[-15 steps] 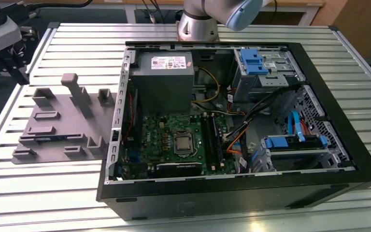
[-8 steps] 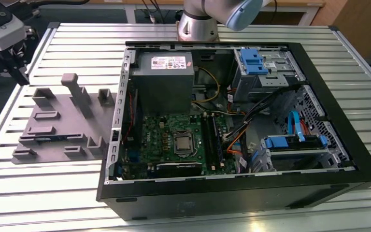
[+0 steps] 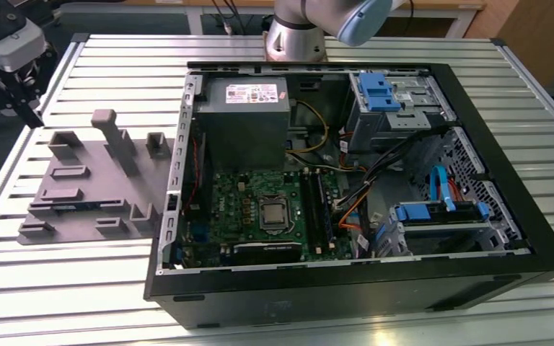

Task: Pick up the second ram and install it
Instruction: 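Pick up the second ram and move it above second insertion slot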

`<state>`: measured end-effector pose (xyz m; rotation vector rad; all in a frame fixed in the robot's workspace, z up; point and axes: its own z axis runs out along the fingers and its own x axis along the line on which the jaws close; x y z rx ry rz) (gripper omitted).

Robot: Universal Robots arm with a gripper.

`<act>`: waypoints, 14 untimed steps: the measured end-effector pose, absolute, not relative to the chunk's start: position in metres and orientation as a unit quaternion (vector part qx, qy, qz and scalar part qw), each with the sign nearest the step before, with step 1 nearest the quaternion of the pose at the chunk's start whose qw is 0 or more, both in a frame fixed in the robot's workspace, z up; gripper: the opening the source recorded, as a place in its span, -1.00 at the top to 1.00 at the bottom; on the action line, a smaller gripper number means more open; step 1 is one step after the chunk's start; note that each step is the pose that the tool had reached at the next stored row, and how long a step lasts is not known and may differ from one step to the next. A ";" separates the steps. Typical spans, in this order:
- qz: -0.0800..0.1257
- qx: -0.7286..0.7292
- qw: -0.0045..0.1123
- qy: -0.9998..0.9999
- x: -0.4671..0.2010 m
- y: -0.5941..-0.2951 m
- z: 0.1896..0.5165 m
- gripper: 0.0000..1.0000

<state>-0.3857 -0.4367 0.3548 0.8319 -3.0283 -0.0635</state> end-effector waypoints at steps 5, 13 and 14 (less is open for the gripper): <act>-0.020 0.295 0.001 -0.955 -0.386 -0.437 0.354 0.79; -0.020 0.343 0.002 -0.939 -0.386 -0.437 0.354 0.79; -0.019 0.350 0.002 -0.937 -0.386 -0.437 0.354 0.79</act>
